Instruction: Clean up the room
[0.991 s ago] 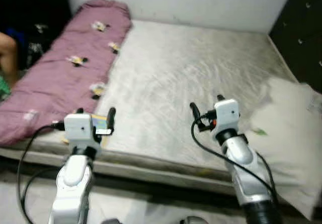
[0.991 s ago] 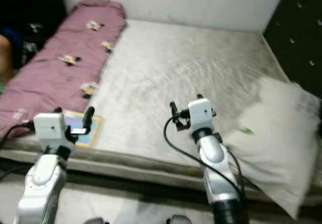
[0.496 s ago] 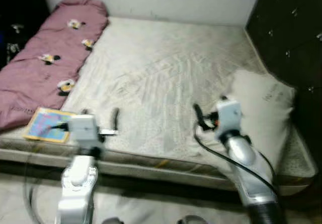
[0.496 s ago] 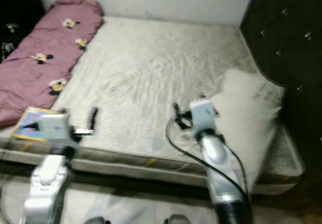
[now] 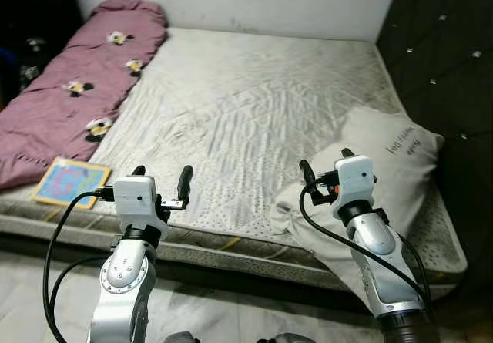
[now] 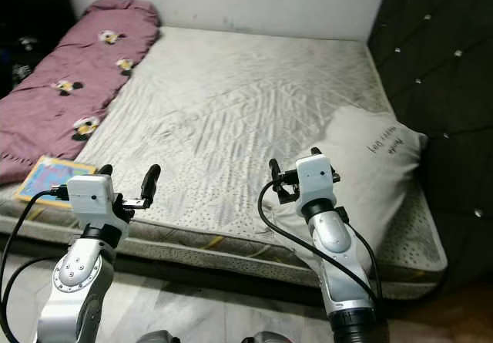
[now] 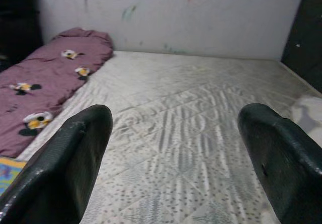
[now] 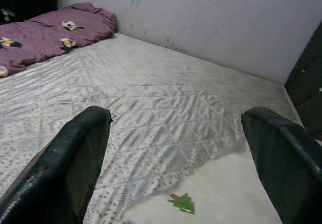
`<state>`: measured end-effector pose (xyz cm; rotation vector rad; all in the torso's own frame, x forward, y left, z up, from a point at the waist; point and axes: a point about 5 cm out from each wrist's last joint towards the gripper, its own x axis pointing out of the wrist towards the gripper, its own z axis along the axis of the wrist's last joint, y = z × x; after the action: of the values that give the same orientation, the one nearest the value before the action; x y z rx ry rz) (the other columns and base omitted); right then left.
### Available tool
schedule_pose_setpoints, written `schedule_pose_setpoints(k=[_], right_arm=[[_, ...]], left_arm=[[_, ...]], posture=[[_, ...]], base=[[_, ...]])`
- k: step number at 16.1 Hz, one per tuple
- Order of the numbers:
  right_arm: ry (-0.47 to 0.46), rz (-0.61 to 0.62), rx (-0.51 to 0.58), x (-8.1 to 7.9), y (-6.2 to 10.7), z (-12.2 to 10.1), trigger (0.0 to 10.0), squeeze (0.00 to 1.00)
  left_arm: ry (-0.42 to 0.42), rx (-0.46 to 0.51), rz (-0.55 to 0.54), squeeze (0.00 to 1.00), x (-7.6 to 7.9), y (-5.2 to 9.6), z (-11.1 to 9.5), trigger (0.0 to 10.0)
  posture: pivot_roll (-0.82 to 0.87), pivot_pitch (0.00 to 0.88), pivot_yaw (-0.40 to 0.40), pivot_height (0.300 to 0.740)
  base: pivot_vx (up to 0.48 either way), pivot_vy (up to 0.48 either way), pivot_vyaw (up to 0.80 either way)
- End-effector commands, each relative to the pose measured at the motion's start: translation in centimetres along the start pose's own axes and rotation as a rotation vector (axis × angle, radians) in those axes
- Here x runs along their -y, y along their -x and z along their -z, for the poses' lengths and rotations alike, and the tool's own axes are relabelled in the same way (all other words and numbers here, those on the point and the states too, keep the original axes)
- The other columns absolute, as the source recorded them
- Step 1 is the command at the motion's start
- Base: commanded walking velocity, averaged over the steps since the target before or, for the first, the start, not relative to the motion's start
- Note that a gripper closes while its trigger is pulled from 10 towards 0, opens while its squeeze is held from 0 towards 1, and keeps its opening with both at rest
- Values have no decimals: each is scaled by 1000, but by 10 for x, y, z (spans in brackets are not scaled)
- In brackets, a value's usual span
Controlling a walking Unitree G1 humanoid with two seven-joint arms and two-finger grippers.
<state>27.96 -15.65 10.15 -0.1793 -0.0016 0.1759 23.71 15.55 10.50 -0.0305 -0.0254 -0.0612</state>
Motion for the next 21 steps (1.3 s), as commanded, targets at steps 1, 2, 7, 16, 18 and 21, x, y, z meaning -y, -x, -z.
schedule_pose_setpoints(k=[1,2,7,16,18,21], right_arm=[[0,-10,17,-2,-2,-4,10000,0],[-1,-9,17,-2,-2,-4,10000,0],[-1,-8,14,-2,-2,-4,10000,0],[0,-10,10,-1,-2,-3,10000,0],[-24,3,6,0,-3,-2,10000,0],[-53,4,-20,0,-4,1,10000,0]], left_arm=[[-4,5,-14,0,-2,0,-2,10000],[-4,7,-16,0,-3,-1,-2,10000],[-6,5,-17,0,-3,-2,-2,10000],[1,6,-20,0,-2,-2,-2,10000],[-2,1,-33,0,-3,-2,-1,10000],[11,5,-29,0,-1,-4,-1,10000]], posture=[[-65,0,-13,740],[-65,0,-13,740],[-65,0,-12,740],[-63,0,-15,740],[-62,0,-15,740],[-65,0,-14,740]], base=[[0,0,0],[0,0,0],[0,-122,0],[0,-373,0],[0,0,0],[0,0,-267]])
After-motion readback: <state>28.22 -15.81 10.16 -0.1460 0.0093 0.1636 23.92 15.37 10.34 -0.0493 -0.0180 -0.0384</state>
